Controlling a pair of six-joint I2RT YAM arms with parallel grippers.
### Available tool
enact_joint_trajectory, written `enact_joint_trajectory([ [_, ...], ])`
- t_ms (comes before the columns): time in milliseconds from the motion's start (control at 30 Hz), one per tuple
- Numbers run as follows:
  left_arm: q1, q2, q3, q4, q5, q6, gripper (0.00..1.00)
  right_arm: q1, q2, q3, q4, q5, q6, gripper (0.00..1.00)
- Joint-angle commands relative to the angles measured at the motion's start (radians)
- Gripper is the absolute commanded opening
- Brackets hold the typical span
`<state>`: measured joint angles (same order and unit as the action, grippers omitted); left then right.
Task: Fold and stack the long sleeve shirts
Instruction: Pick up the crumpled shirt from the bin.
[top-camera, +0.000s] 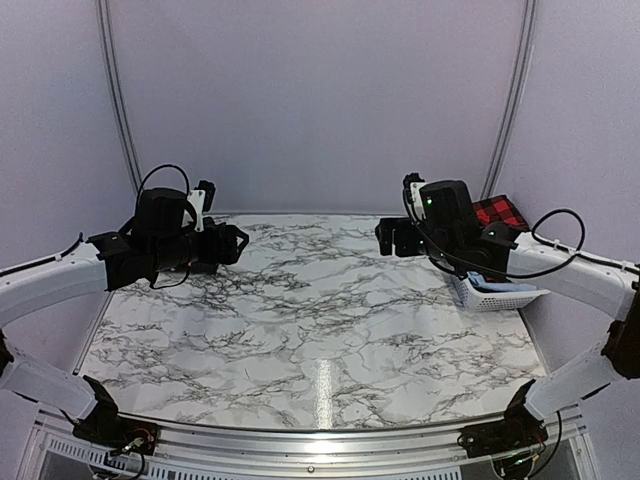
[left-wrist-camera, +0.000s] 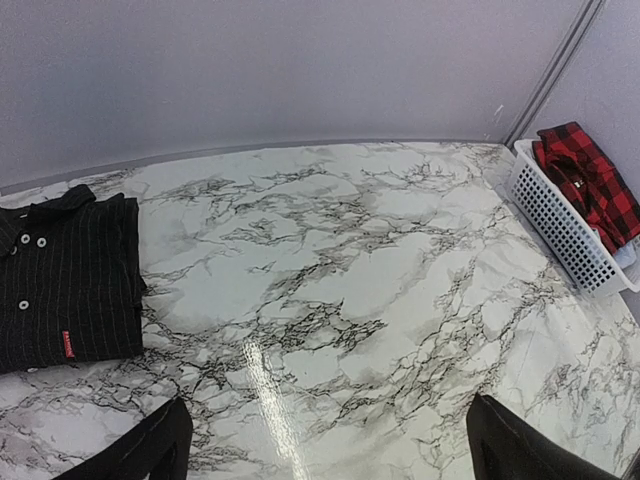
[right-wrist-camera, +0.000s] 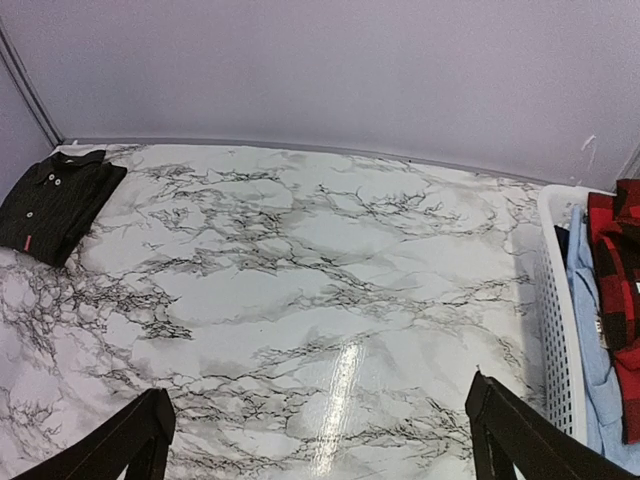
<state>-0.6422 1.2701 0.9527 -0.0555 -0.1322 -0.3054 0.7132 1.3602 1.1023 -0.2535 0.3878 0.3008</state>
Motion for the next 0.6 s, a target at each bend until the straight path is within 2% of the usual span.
enact_joint_trajectory([
  [0, 0.001, 0.001, 0.03, -0.019, -0.002, 0.008, 0.99, -0.027, -0.036, 0.02, 0.011, 0.044, -0.007, 0.99],
  [133, 0.001, 0.004, 0.031, -0.018, -0.002, 0.008, 0.99, -0.087, -0.039, 0.035, 0.003, 0.05, -0.019, 0.99],
  [267, 0.001, 0.011, 0.045, -0.02, 0.008, 0.016, 0.99, -0.26, 0.032, 0.087, -0.038, -0.011, -0.014, 0.96],
  [433, 0.001, 0.016, 0.06, -0.047, 0.01, 0.02, 0.99, -0.477, 0.148, 0.122, 0.007, -0.076, 0.008, 0.95],
  [567, 0.001, 0.015, 0.057, -0.075, 0.011, 0.011, 0.99, -0.596, 0.273, 0.168, 0.011, -0.09, 0.017, 0.93],
])
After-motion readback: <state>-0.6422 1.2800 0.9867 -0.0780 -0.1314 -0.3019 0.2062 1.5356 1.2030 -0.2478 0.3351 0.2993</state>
